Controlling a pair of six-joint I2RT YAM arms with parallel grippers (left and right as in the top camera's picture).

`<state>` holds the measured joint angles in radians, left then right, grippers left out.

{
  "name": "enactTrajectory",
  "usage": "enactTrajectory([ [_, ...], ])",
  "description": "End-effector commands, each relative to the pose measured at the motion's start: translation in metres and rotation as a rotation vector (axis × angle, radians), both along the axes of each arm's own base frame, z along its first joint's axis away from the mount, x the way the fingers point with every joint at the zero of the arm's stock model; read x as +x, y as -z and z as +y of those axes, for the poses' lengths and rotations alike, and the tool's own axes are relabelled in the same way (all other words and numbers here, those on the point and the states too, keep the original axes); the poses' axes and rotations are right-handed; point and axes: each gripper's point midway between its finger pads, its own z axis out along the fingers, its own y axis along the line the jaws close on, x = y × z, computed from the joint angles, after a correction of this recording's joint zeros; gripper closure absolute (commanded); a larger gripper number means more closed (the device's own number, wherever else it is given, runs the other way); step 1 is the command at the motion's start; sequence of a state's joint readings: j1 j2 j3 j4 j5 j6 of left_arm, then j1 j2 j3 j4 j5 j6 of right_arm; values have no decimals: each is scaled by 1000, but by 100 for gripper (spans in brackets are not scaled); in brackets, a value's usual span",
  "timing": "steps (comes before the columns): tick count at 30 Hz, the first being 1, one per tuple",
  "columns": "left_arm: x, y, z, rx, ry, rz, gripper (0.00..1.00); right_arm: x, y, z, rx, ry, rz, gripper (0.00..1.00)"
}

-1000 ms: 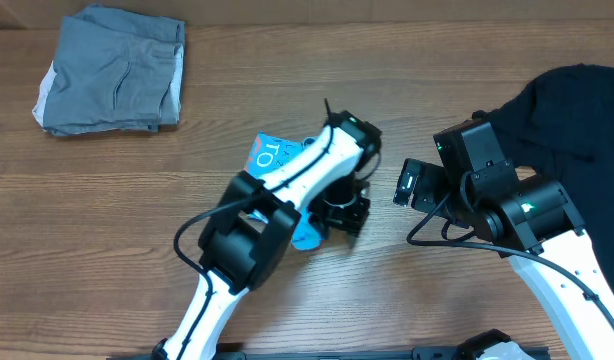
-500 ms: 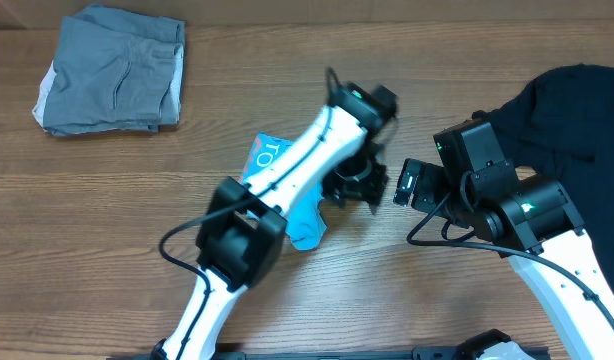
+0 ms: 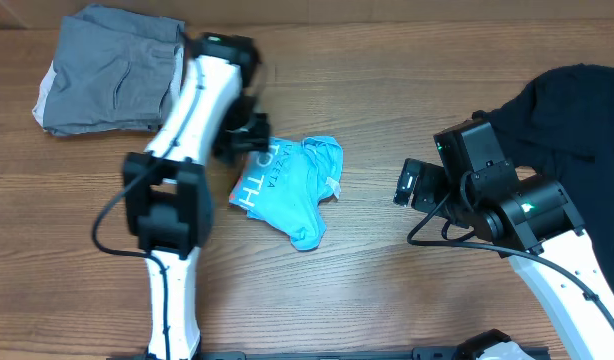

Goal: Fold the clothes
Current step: 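Move the left gripper to the bundle's left edge and grasp it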

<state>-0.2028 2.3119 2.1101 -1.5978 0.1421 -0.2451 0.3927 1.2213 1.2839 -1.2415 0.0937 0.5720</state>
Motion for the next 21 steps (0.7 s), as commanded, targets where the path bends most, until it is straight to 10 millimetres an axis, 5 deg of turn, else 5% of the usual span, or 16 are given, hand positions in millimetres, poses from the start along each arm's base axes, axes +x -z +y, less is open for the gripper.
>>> enactTrajectory([
  [1, 16, -6, 22, -93, 79, -60, 36, 3, -3, -1, -4, 8, -13, 0],
  [7, 24, -18, 13, -424, 197, -136, 27, 3, -3, -1, -4, 8, -13, 0],
  [17, 27, 18, 4, -495, 225, -164, 1, 3, -3, -1, -3, 8, -13, 0],
  [21, 28, 30, 0, -518, 228, -182, 0, 3, -3, -1, -4, 8, -13, 0],
])
